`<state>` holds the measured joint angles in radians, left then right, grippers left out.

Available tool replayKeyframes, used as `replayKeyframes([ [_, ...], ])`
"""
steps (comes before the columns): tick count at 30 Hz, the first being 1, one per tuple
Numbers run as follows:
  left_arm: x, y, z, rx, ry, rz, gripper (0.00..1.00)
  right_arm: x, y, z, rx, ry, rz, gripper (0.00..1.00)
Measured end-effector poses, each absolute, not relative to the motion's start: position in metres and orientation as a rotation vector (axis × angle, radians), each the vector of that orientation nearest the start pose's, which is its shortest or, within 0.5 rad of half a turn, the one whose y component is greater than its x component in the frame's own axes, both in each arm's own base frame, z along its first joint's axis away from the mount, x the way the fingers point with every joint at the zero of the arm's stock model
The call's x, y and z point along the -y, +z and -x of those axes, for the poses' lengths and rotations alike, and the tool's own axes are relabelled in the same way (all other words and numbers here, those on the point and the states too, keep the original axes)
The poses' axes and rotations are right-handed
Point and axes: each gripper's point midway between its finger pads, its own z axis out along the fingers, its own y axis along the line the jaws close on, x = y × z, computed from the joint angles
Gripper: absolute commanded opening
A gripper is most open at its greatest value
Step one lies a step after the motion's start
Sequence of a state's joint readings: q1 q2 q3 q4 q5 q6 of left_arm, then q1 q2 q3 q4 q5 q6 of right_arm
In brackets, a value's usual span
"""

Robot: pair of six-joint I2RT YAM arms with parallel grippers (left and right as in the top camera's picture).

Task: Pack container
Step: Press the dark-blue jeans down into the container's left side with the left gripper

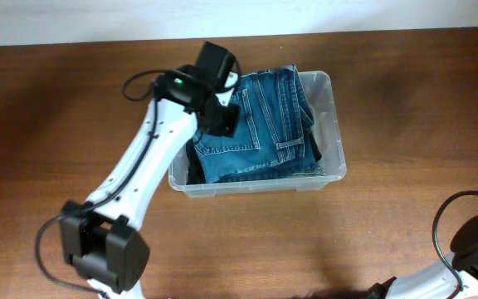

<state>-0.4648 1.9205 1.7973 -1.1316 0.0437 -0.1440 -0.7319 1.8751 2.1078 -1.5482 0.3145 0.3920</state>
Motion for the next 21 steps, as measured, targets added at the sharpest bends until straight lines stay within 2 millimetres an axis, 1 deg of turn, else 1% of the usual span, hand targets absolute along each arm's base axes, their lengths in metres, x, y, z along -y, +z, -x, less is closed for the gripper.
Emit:
replayKeyframes([
  [1,0.203,0.146,-0.385,-2.839,-0.193,-0.467,0.00,0.296,0.250,-0.250,-2.423,-0.516,-1.595,0.98],
  [2,0.204,0.127,-0.381,-2.890,-0.192,-0.469,0.00,0.296,0.250,-0.250,-2.423,-0.516,-1.595,0.98],
  [3,0.204,0.108,-0.377,-2.941,-0.188,-0.472,0.00,0.296,0.250,-0.250,-2.422,-0.516,-1.595,0.99],
  [4,0.203,0.082,-0.370,-3.010,-0.176,-0.479,0.00,0.296,0.251,-0.250,-2.422,-0.516,-1.595,0.99],
  [6,0.205,0.063,-0.366,-3.061,-0.175,-0.488,0.01,0.296,0.250,-0.250,-2.422,-0.516,-1.595,0.99],
  [8,0.207,0.059,-0.365,-3.065,-0.173,-0.498,0.01,0.296,0.251,-0.250,-2.423,-0.516,-1.594,0.99],
  [11,0.209,0.062,-0.365,-3.062,-0.176,-0.501,0.01,0.296,0.250,-0.250,-2.423,-0.516,-1.595,0.98],
  [14,0.214,0.073,-0.369,-3.042,-0.193,-0.505,0.01,0.296,0.250,-0.250,-2.423,-0.516,-1.595,0.99],
  [15,0.219,0.078,-0.374,-3.021,-0.207,-0.506,0.00,0.296,0.251,-0.250,-2.422,-0.516,-1.595,0.99],
  [16,0.223,0.086,-0.379,-2.992,-0.220,-0.509,0.01,0.296,0.250,-0.250,-2.422,-0.516,-1.595,0.99],
  [17,0.230,0.099,-0.387,-2.943,-0.234,-0.513,0.01,0.296,0.250,-0.250,-2.423,-0.516,-1.595,0.99],
  [18,0.233,0.109,-0.392,-2.909,-0.240,-0.512,0.01,0.296,0.250,-0.250,-2.423,-0.516,-1.595,0.99],
  [20,0.232,0.135,-0.401,-2.831,-0.204,-0.482,0.00,0.296,0.250,-0.250,-2.423,-0.516,-1.595,0.99],
  [21,0.231,0.143,-0.403,-2.810,-0.188,-0.468,0.01,0.296,0.250,-0.250,-2.423,-0.516,-1.595,0.99],
])
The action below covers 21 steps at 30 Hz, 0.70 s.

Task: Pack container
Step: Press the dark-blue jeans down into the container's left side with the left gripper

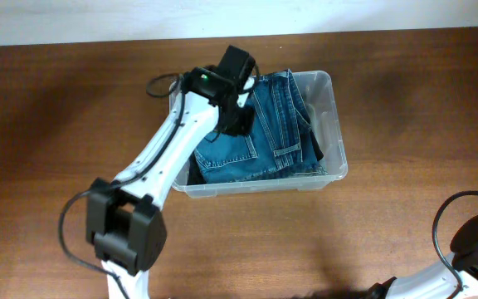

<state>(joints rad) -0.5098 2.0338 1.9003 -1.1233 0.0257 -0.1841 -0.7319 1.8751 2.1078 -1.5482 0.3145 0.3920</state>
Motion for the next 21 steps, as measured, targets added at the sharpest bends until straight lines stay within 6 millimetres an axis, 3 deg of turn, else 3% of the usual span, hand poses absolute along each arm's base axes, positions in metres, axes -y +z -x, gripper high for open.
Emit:
replayKeyframes([
  [2,0.220,0.166,-0.412,-2.742,-0.117,-0.406,0.01,0.296,0.251,-0.250,-2.422,-0.516,-1.595,0.99],
  [10,0.192,0.166,-0.437,-2.699,-0.052,-0.221,0.00,0.296,0.250,-0.250,-2.423,-0.516,-1.595,0.99],
  [13,0.181,0.151,-0.445,-2.691,-0.039,-0.153,0.01,0.296,0.251,-0.250,-2.421,-0.516,-1.595,0.99],
  [21,0.175,0.094,-0.447,-2.715,0.007,-0.094,0.01,0.296,0.250,-0.250,-2.422,-0.516,-1.595,0.99],
])
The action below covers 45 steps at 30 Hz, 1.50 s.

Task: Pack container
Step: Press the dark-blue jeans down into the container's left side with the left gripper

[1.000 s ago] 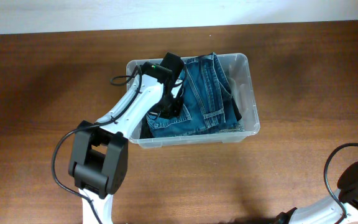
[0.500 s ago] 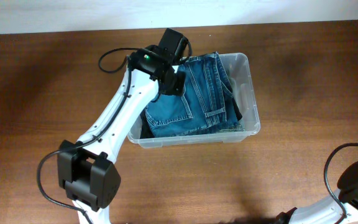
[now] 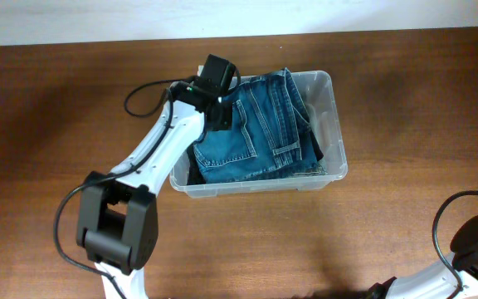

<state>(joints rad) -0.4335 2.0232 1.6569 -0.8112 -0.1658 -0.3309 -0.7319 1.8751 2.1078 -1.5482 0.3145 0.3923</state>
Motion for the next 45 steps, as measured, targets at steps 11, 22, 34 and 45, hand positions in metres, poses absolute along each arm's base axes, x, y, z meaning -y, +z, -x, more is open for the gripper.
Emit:
replayKeyframes([
  [11,0.187,0.124,-0.449,-2.688,0.000,-0.113,0.00,0.296,0.250,-0.250,-2.423,-0.516,-1.595,0.99],
  [22,0.257,0.314,-0.471,-2.129,-0.352,-0.130,0.01,0.296,0.251,-0.250,-2.422,-0.516,-1.595,0.99],
  [34,0.301,0.182,-0.491,-2.370,-0.407,-0.248,0.01,0.296,0.251,-0.250,-2.422,-0.516,-1.595,0.99],
  [45,0.313,0.125,-0.467,-2.529,-0.352,-0.322,0.01,0.296,0.250,-0.250,-2.421,-0.515,-1.596,0.99],
])
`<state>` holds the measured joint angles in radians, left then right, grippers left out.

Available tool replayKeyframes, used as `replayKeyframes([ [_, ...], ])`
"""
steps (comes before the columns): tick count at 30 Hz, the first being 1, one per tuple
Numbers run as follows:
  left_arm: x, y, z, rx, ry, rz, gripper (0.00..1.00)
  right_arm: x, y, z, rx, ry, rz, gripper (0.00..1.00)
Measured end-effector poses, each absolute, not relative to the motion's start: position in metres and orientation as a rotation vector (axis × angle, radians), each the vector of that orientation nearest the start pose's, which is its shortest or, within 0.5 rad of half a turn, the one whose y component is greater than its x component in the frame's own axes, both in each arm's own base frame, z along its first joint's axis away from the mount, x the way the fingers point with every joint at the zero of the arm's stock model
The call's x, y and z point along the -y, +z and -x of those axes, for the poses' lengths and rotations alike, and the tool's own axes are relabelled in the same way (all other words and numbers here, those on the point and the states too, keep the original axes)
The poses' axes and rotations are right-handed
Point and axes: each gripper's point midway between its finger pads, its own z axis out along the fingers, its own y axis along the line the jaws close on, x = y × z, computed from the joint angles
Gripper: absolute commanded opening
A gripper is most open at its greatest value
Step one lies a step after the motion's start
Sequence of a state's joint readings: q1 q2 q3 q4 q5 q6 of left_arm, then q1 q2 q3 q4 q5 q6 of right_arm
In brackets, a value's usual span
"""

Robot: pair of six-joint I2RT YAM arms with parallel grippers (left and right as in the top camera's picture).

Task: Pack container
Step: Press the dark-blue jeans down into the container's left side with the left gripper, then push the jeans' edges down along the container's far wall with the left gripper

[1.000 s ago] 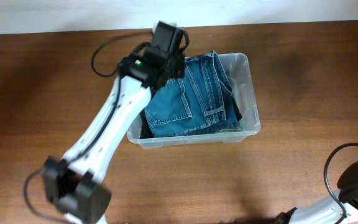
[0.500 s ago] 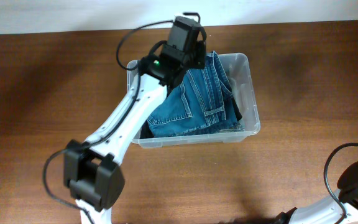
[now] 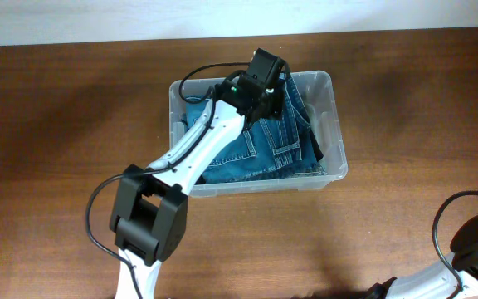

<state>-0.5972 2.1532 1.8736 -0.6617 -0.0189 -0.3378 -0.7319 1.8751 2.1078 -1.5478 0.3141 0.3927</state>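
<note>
A clear plastic container (image 3: 339, 133) stands at the back middle of the table. Folded blue jeans (image 3: 251, 149) fill most of it, lying on a dark garment (image 3: 316, 150) that shows at the right edge. My left gripper (image 3: 270, 101) is down over the back middle of the jeans. The wrist hides its fingers, so its state is unclear. Of the right arm only the base and a cable (image 3: 475, 241) show at the bottom right corner; its gripper is out of view.
The brown wooden table (image 3: 73, 124) surrounds the container. A pale wall strip (image 3: 98, 21) runs along the far edge. My left arm's links (image 3: 152, 224) stretch from the front left up to the bin.
My left gripper has moved right, from the bin's back left corner to the back middle over the jeans. The bin's left side now shows uncovered. The jeans lie much as before.
My left gripper was first over the left part of the jeans, then a little further right on them, then back near the bin's left rim. Now it is over the back middle. The jeans stayed in the bin throughout, and the right arm never moved.
</note>
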Motion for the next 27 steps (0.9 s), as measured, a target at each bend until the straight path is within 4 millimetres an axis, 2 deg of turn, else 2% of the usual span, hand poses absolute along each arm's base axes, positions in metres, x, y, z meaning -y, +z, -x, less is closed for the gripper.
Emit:
replayKeyframes([
  [8,0.312,0.127,-0.467,-2.527,-0.341,-0.318,0.01,0.296,0.250,-0.250,-2.423,-0.516,-1.595,0.99],
  [15,0.303,0.168,-0.473,-2.431,-0.311,-0.269,0.01,0.296,0.251,-0.250,-2.422,-0.516,-1.595,0.99],
  [20,0.294,0.176,-0.484,-2.383,-0.256,-0.192,0.01,0.296,0.250,-0.250,-2.423,-0.516,-1.594,0.98],
  [27,0.300,0.196,-0.501,-2.279,-0.292,-0.136,0.01,0.296,0.250,-0.250,-2.422,-0.516,-1.595,0.99],
])
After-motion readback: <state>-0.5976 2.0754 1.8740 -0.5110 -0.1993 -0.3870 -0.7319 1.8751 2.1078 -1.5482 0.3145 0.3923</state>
